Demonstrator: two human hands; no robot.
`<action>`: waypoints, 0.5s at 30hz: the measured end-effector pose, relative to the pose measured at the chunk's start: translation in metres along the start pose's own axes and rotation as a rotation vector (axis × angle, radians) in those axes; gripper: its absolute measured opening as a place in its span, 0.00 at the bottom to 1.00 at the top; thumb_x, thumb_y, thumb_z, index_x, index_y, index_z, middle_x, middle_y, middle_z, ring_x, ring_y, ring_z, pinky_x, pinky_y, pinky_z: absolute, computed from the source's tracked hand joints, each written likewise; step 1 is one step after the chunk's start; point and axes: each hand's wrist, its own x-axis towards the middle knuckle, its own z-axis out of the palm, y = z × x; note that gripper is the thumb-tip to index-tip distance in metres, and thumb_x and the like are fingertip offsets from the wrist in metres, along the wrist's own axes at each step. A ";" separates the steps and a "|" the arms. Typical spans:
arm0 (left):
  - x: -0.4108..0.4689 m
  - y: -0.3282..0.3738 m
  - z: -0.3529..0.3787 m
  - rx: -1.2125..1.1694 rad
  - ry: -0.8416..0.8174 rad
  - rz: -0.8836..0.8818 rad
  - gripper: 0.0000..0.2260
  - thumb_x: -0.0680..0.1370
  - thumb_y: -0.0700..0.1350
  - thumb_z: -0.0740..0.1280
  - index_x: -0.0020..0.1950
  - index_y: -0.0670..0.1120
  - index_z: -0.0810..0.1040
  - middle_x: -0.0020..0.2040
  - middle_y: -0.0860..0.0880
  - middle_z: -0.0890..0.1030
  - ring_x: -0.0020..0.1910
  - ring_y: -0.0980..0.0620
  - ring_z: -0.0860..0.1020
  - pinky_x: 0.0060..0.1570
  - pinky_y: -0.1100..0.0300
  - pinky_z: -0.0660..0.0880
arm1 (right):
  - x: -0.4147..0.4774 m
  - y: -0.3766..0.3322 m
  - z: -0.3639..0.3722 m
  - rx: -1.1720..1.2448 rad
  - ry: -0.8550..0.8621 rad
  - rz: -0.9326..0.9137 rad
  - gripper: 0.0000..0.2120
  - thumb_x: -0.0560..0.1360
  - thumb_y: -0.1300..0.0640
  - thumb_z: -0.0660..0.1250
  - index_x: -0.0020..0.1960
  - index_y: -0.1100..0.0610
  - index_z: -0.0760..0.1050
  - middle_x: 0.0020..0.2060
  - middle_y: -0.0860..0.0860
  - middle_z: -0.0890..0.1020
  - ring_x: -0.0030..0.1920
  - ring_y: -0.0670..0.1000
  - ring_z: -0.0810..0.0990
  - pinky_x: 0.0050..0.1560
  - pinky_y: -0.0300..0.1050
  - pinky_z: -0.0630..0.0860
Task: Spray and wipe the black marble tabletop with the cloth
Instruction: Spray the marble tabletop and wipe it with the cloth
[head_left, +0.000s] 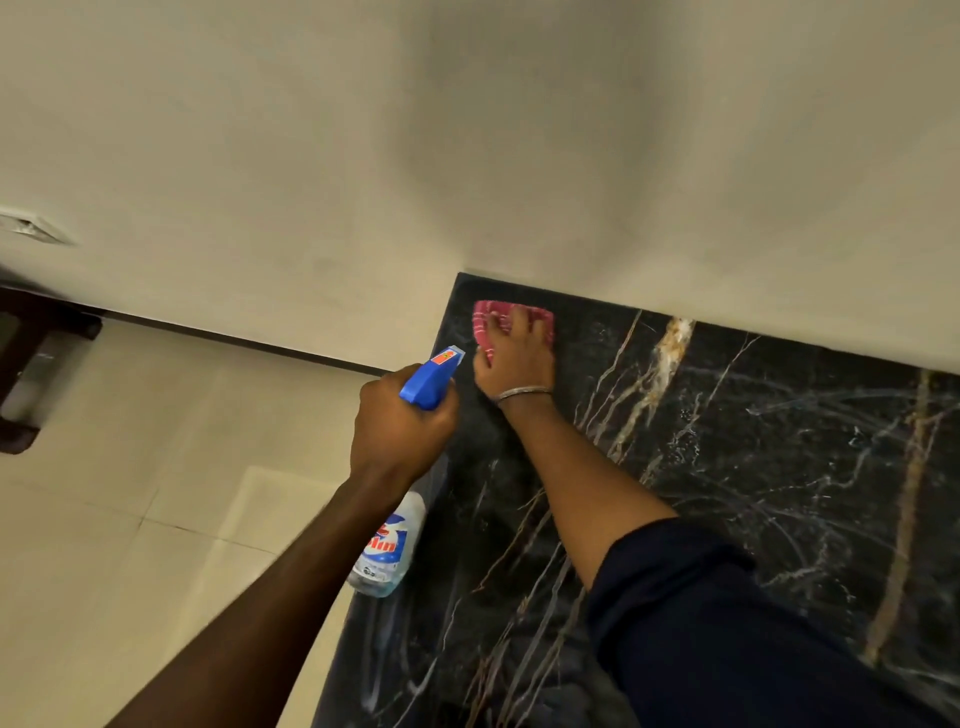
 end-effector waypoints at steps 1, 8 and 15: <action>0.002 0.001 0.000 0.010 -0.003 0.007 0.08 0.76 0.43 0.69 0.38 0.46 0.72 0.27 0.52 0.70 0.26 0.55 0.69 0.30 0.68 0.66 | 0.002 -0.001 -0.002 0.003 -0.037 -0.091 0.28 0.77 0.46 0.61 0.75 0.53 0.63 0.71 0.60 0.65 0.69 0.65 0.64 0.66 0.58 0.70; 0.013 0.003 0.005 0.024 -0.062 0.036 0.06 0.76 0.44 0.68 0.41 0.45 0.73 0.29 0.50 0.72 0.28 0.54 0.71 0.32 0.67 0.67 | -0.020 0.110 -0.020 0.007 0.097 0.176 0.28 0.77 0.41 0.61 0.74 0.49 0.64 0.70 0.58 0.65 0.69 0.66 0.63 0.53 0.60 0.79; 0.013 -0.001 0.002 0.020 -0.070 0.021 0.06 0.76 0.44 0.68 0.42 0.45 0.74 0.29 0.51 0.72 0.28 0.54 0.71 0.32 0.67 0.67 | -0.011 0.092 -0.017 -0.052 0.130 0.550 0.27 0.76 0.46 0.62 0.71 0.56 0.67 0.69 0.64 0.65 0.66 0.70 0.66 0.59 0.62 0.74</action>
